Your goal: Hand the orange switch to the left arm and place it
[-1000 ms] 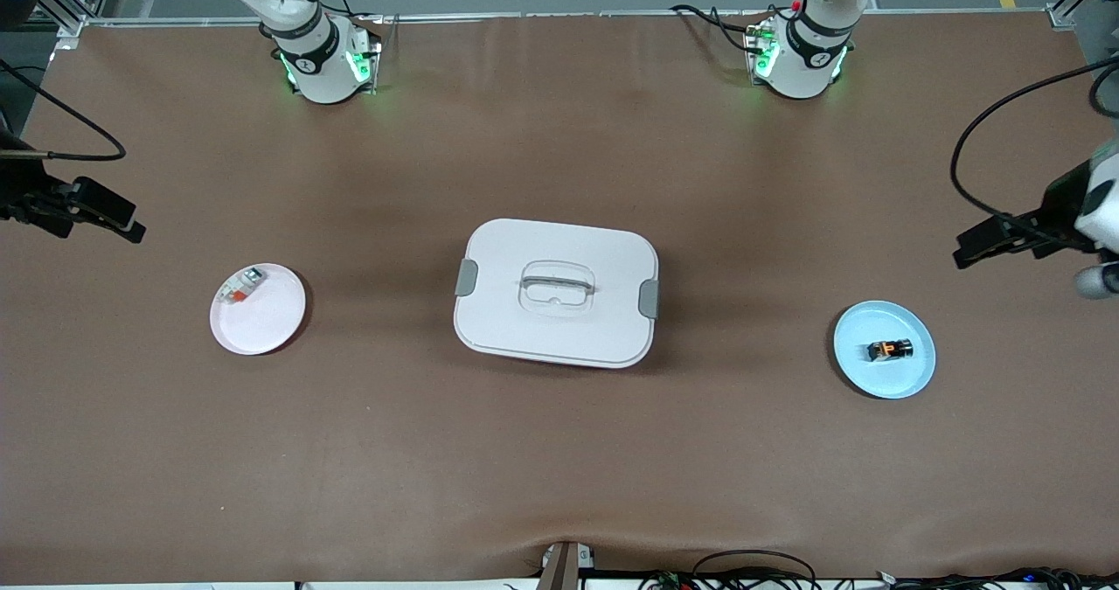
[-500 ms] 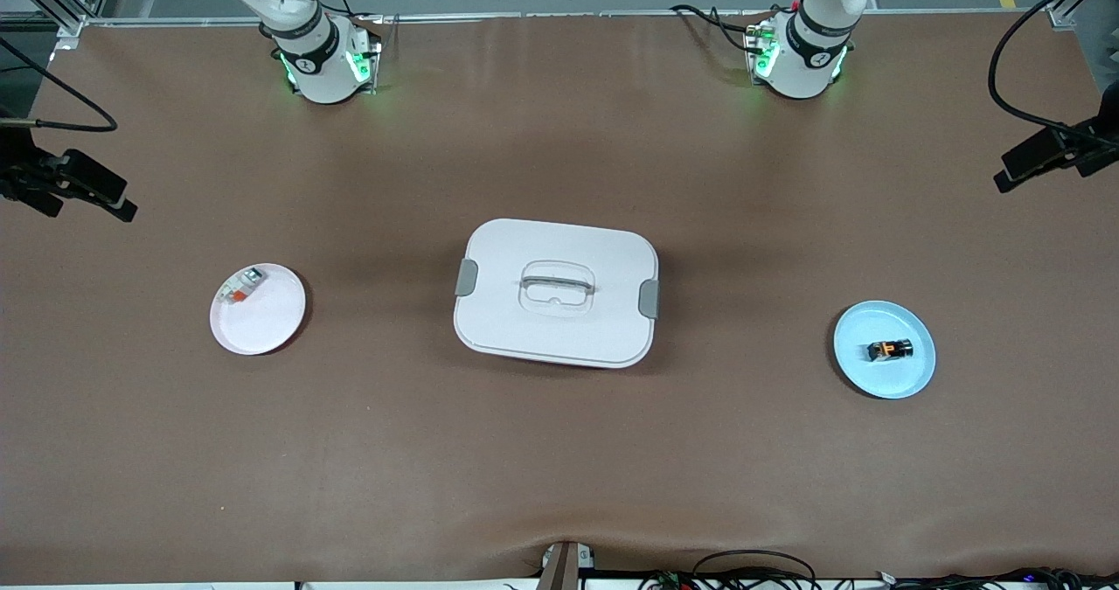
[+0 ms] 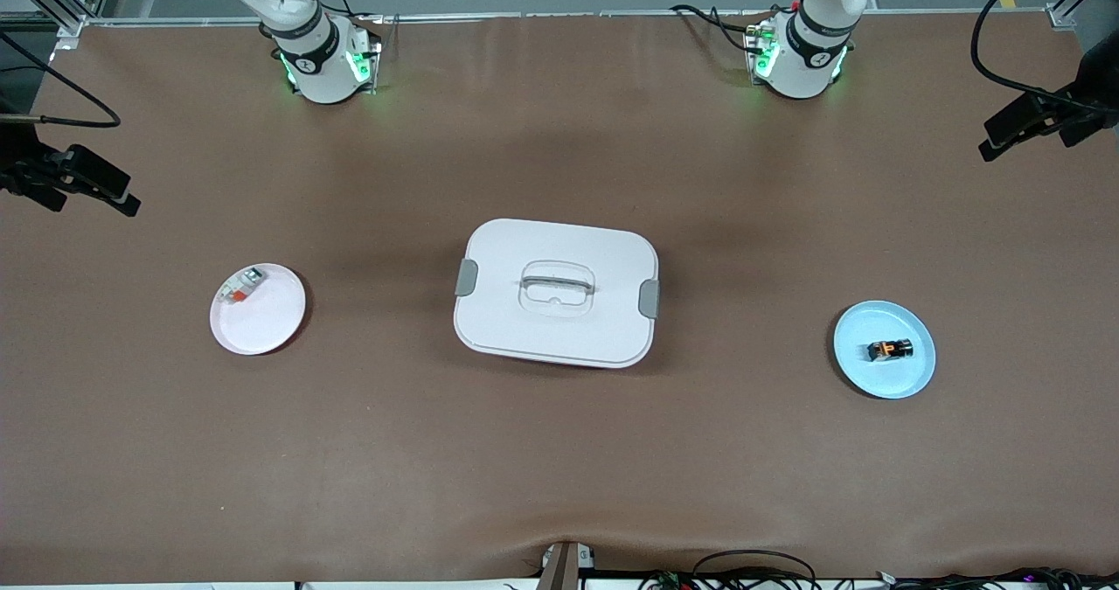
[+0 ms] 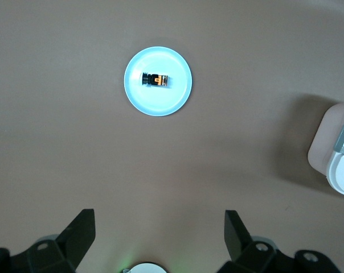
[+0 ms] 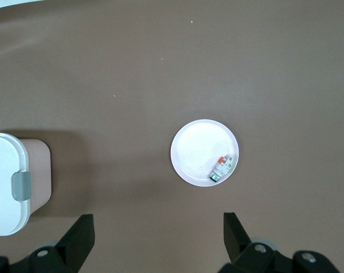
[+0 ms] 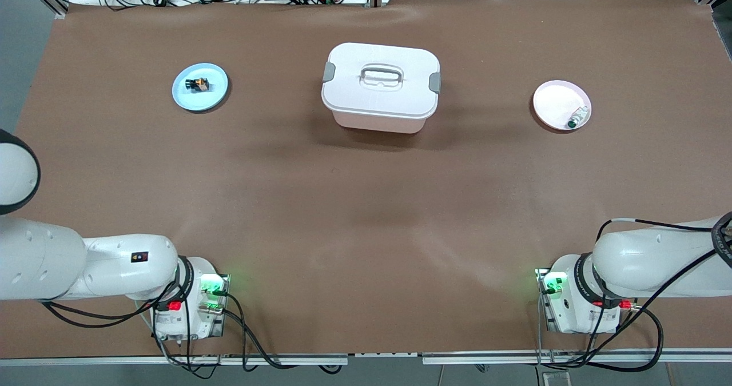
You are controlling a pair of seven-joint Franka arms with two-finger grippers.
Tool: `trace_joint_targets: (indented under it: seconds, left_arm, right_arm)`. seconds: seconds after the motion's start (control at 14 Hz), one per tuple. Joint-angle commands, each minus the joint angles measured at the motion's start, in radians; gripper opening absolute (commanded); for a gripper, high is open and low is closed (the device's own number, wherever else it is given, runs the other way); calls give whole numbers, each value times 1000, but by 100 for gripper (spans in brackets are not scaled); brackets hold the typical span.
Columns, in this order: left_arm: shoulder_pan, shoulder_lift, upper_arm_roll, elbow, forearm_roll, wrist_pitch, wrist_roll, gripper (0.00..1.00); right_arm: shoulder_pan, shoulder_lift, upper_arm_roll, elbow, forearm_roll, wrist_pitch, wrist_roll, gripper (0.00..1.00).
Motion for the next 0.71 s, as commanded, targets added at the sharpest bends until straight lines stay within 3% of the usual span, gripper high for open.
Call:
trace_joint_targets:
  seconds: [0.0, 0.64]
  left_arm:
    - [-79, -38, 64, -38, -3, 20, 17, 100]
    - [-93, -10, 60, -29, -2, 11, 21, 100]
  right_arm:
    - [-19, -19, 16, -11, -12, -4, 4, 100]
    - [-40, -18, 10, -1, -12, -42, -70, 100]
